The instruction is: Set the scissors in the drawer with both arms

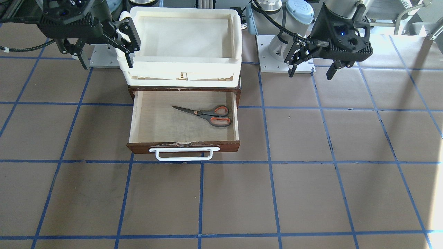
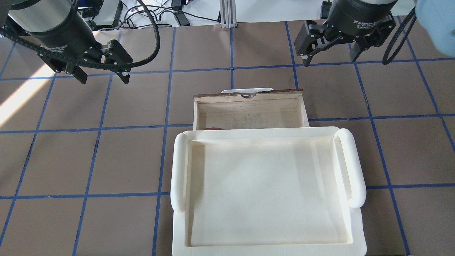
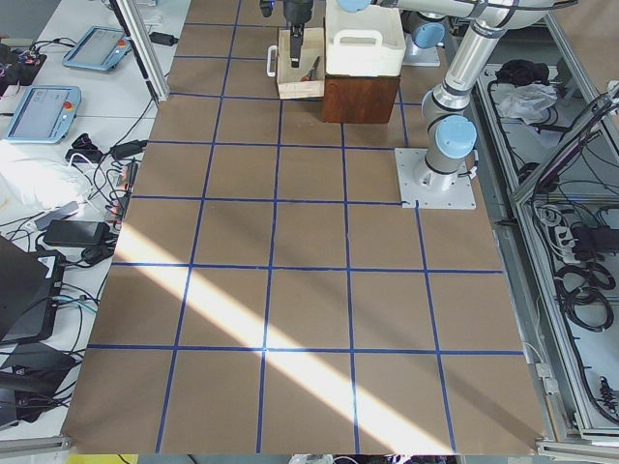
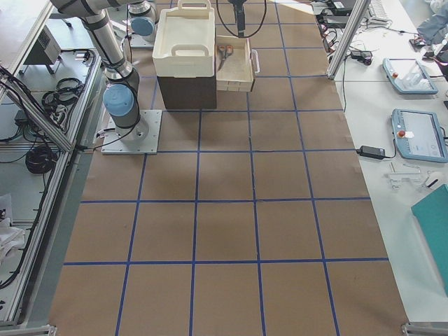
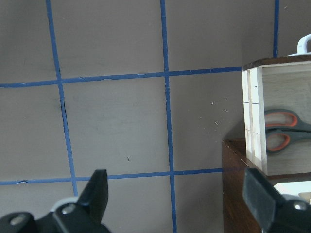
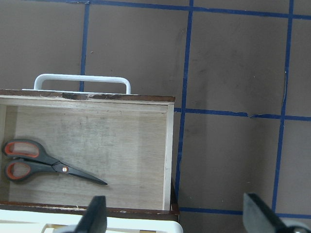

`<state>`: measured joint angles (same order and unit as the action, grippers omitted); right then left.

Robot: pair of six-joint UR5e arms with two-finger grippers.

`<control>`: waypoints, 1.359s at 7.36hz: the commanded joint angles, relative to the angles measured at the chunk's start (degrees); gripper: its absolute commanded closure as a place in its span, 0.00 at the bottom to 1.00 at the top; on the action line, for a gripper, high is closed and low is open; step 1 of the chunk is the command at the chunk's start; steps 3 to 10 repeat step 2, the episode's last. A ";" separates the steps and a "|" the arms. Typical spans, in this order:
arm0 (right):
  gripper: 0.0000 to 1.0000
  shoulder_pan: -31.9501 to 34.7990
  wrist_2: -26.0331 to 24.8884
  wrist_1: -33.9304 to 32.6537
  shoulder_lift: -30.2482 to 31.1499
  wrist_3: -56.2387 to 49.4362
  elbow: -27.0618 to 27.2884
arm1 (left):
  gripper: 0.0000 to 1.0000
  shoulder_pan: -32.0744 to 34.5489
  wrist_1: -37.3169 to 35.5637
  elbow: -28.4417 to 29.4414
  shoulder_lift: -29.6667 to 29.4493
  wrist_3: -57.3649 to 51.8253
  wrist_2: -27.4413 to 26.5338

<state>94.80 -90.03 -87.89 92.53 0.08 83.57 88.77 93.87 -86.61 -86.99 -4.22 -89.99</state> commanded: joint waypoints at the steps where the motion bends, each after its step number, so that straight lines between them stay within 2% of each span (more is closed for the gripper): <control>1: 0.00 0.03 0.03 0.00 0.01 0.01 0.02 | 0.00 -0.09 0.00 -0.14 0.06 0.00 -0.01; 10: 0.00 0.03 0.03 0.00 0.01 0.01 0.02 | 0.00 -0.09 0.00 -0.23 0.06 0.00 0.08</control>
